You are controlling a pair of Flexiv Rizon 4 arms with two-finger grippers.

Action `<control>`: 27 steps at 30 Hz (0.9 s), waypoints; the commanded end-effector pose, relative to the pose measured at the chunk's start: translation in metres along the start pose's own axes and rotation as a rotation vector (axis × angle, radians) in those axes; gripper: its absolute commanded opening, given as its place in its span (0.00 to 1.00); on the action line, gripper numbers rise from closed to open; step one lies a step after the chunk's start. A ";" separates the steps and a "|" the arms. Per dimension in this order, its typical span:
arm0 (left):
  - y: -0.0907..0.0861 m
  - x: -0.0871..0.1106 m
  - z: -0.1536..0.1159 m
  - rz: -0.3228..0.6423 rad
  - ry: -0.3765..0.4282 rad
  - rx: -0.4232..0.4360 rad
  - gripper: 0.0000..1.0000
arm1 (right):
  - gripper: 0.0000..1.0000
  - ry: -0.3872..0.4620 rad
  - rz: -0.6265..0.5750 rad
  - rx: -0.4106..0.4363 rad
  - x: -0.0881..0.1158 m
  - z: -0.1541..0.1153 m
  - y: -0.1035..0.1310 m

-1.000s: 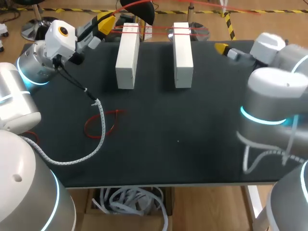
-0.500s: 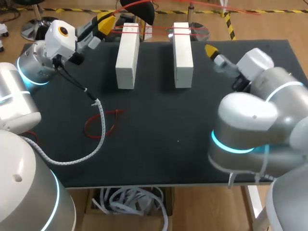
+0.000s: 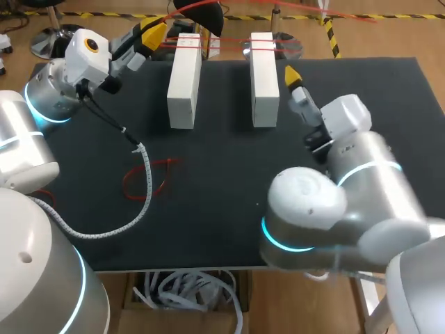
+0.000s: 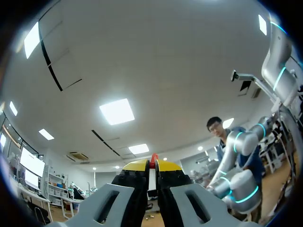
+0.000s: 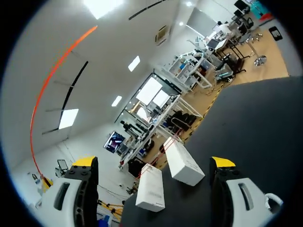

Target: Grab the tape and strap the tape.

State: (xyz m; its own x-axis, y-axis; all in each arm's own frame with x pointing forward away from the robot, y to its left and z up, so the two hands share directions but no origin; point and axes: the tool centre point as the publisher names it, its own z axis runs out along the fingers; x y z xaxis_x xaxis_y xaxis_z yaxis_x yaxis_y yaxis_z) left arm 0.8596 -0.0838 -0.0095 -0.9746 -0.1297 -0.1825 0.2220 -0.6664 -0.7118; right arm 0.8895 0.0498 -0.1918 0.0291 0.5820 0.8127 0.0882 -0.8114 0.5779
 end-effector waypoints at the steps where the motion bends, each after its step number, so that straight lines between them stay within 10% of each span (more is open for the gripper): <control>1: 0.000 0.001 0.000 0.002 -0.001 0.002 0.00 | 1.00 -0.003 0.099 -0.223 0.005 -0.008 -0.007; 27: 0.000 0.001 0.000 0.002 -0.001 0.002 0.00 | 1.00 0.045 0.629 -0.192 0.049 -0.032 0.029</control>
State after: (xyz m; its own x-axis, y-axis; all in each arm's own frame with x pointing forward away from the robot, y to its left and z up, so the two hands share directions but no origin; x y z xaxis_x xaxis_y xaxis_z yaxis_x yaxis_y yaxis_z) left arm 0.8596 -0.0837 -0.0095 -0.9746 -0.1298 -0.1825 0.2220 -0.6663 -0.7119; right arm 0.8670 0.0546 -0.1439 -0.0646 -0.0053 0.9979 -0.1118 -0.9936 -0.0125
